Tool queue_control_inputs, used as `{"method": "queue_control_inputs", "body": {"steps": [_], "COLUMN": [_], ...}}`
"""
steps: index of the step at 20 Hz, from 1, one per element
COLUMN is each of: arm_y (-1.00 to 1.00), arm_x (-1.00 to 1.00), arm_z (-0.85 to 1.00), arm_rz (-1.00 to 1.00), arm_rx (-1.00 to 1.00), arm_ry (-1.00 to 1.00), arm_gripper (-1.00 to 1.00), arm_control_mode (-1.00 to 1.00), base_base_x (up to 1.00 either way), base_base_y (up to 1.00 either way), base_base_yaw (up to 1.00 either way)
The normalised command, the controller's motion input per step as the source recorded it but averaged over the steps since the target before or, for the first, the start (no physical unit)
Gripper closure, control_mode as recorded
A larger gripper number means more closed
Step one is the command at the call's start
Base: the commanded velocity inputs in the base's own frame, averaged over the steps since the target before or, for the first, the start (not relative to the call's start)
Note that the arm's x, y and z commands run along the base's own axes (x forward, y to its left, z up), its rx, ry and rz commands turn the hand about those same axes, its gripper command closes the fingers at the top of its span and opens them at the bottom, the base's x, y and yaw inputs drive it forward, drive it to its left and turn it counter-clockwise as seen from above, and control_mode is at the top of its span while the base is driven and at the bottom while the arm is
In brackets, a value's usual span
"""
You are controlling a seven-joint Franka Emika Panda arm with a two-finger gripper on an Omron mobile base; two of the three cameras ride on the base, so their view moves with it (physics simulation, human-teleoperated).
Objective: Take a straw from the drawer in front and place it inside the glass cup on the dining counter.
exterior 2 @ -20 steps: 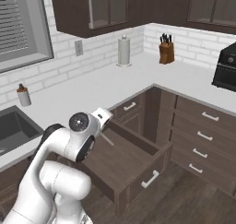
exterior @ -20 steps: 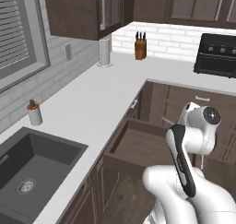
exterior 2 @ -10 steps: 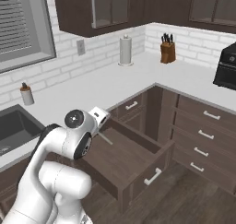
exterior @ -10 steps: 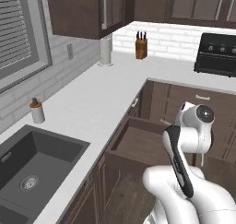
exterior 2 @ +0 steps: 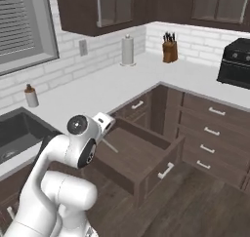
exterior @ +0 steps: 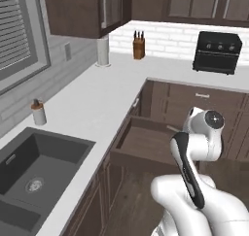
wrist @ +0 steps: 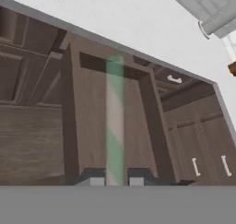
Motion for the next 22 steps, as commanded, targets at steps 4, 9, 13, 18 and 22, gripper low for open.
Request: {"method": "queue_control_inputs", "body": {"steps": [4, 9, 13, 18, 22], "arm_y": [0.0, 0.0, 0.0, 0.0, 0.0], "arm_x": [0.0, 0.0, 0.0, 0.0, 0.0], "arm_z": [0.0, 0.0, 0.0, 0.0, 0.0], "arm_rz": [0.0, 0.0, 0.0, 0.0, 0.0], "arm_rx": [0.0, 0.0, 0.0, 0.0, 0.0], "arm_ry": [0.0, 0.0, 0.0, 0.0, 0.0], "arm_gripper": [1.0, 1.0, 1.0, 1.0, 1.0], "arm_control_mode": [1.0, 1.0, 1.0, 1.0, 1.0], "base_base_x": [-0.57, -0.5, -0.23, -0.04, 0.0], "base_base_y": [-0.06, -0.2, -0.28, -0.31, -0.21], "base_base_yaw": [-0.58, -0.74, -0.79, -0.81, -0.74]}}
